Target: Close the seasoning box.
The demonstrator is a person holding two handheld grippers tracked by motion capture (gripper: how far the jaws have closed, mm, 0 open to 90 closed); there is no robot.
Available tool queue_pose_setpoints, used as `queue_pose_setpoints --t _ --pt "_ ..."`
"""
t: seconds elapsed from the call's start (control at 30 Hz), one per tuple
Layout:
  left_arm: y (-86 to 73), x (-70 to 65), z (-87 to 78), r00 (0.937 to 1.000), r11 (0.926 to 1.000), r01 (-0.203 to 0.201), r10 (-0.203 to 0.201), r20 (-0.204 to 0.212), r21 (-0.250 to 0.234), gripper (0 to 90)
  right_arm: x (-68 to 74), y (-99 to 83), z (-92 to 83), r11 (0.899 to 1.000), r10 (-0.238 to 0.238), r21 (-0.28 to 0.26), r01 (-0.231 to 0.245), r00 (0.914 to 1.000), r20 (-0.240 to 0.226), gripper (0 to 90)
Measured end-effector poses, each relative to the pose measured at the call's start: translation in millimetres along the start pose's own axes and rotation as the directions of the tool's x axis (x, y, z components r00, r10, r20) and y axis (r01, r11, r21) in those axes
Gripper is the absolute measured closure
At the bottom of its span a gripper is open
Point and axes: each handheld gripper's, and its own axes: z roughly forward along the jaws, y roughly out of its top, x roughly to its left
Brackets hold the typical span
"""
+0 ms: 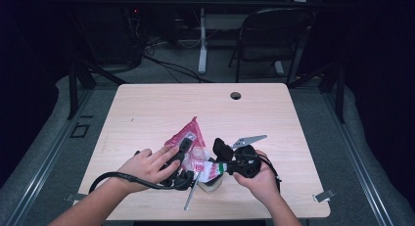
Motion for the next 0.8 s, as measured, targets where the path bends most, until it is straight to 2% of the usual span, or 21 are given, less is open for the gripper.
queue_pose_setpoints --t 0.07,0.1,0.27,0.33,0.6,0.8 --pt "-0.2 -0.3 0.0 1.0 1.0 0.003 -0.003 0.002 0.0 70.6 0.0 0.0 0.0 1.0 0.0 0.0 0.0 1.0 0.0 90.0" --pt "-0.9 -2.5 0.3 0.9996 0.9997 0.024 -0.024 0.011 0.002 70.8 -0.1 0.1 -0.1 1.0 0.0 0.0 0.0 1.0 -0.001 90.0" --pt "-1.5 -2.5 0.6 0.9997 0.9997 0.024 -0.024 0.006 -0.002 71.1 0.1 0.0 -0.1 1.0 0.0 0.0 0.0 1.0 0.0 90.0" --pt "-3.0 -3.7 0.9 0.9979 0.9982 0.06 -0.06 0.025 0.005 71.2 0.1 0.0 -0.2 1.0 0.0 0.0 0.0 1.0 0.0 90.0" --pt "-4.6 -7.1 1.5 0.9957 0.9961 0.088 -0.088 0.029 0.01 71.9 0.2 0.1 -0.4 1.0 -0.001 -0.002 0.001 1.0 0.001 89.9" --pt "-7.4 -11.5 2.4 0.9886 0.9894 0.144 -0.145 0.041 0.013 72.1 0.5 -0.1 -0.6 1.0 0.004 -0.009 -0.004 1.0 0.003 89.9"
